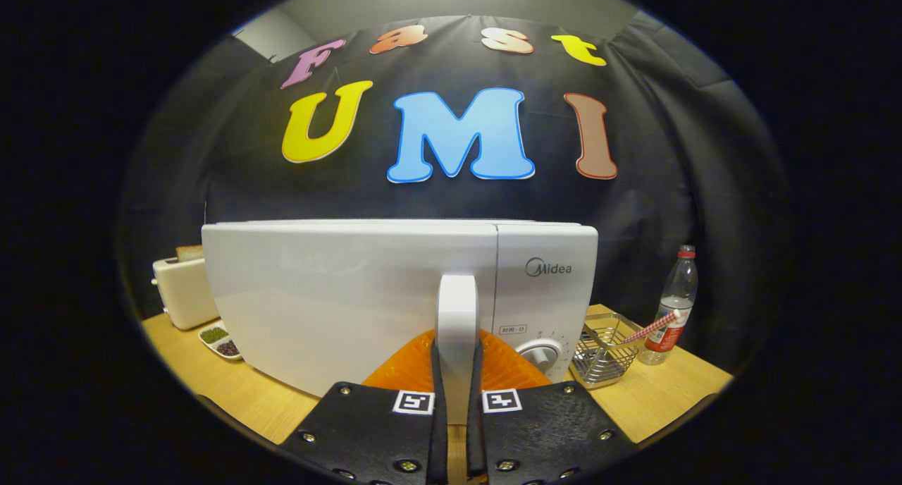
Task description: Open the microwave, put the food inside, and close the microwave door.
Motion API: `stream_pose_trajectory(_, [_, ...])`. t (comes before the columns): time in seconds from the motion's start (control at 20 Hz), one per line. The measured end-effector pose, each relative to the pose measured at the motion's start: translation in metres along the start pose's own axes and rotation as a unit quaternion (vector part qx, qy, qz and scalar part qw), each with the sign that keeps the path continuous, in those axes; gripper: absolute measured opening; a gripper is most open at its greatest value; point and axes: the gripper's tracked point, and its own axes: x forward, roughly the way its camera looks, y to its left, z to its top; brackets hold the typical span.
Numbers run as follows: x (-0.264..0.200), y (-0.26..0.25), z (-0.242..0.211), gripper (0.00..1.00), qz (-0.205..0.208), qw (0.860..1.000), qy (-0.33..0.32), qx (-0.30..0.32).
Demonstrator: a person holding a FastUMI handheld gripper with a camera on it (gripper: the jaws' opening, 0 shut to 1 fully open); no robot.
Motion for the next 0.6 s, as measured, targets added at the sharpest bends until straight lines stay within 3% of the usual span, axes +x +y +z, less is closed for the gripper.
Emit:
stream_pose_trajectory(0.2, [-0.0023, 0.0026, -0.0013, 0.11, 0.022, 0.999, 0.011, 0.042])
stream_pose_trajectory(0.6, [-0.0014, 0.0026, -0.0012, 0.10, 0.034, 0.998, 0.029, 0.048])
